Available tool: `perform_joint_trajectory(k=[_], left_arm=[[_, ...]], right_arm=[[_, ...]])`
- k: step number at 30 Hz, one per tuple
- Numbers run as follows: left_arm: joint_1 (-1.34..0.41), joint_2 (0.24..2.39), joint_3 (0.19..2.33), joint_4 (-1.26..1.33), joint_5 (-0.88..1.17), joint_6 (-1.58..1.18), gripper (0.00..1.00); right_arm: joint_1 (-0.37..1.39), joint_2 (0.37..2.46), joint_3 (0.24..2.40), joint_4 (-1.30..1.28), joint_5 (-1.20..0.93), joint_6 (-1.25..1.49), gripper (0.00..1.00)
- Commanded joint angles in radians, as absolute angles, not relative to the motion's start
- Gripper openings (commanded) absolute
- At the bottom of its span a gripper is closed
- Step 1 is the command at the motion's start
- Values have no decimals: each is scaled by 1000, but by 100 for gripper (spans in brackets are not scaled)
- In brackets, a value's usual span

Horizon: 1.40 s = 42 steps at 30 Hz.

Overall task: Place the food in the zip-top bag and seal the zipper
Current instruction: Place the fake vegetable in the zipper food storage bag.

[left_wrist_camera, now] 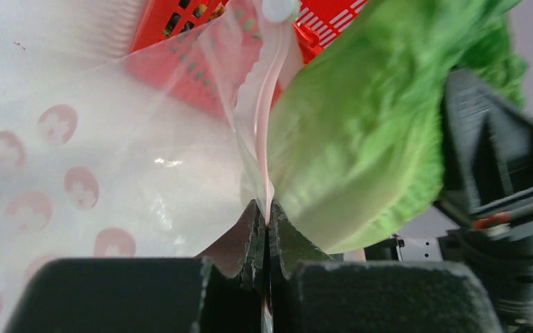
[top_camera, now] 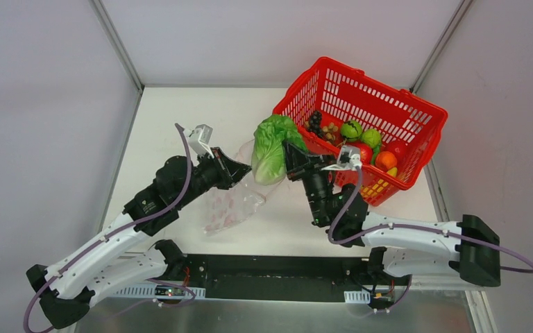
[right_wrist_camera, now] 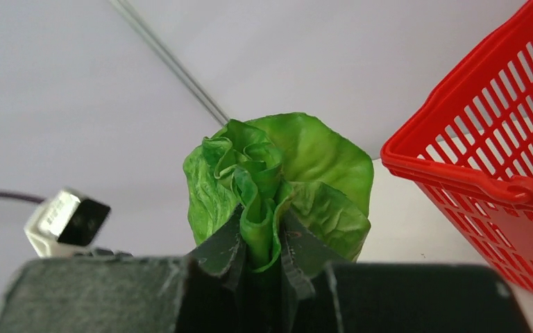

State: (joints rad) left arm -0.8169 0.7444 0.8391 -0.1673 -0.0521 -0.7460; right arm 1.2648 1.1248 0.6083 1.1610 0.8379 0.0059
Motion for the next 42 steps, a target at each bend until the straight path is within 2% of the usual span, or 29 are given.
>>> perform_joint_trajectory(k=[1,6,10,12,16,17,25,42], left_arm=[[-818,764,800,-8,-51,-777,0],[-818,788,754,121,-27,-821,0],[-817,794,757,130,-43,-833,0],[-817,798,752,148,-43,-849,0],[-817,775,758,169,-60,-858,0],[-818,765,765,163,-71,-856,0],[-815,695,781,154,-130,-843,0],[-814,596,779,151,-132,-840,0]], right_arm=[[1267,1057,709,922,1002,150,0],[1267,1097,730,862,1002,150,0],[1270,1152,726,886,1002,150,0],[1279,1194,707,1026,1002,150,0],[1329,1332,620,1665,1002,150,0],[1351,1361,633,1718,1002,150,0],[1396,1497,767,1726,1002,150,0],[1353,1501,727,1726,1002,150,0]])
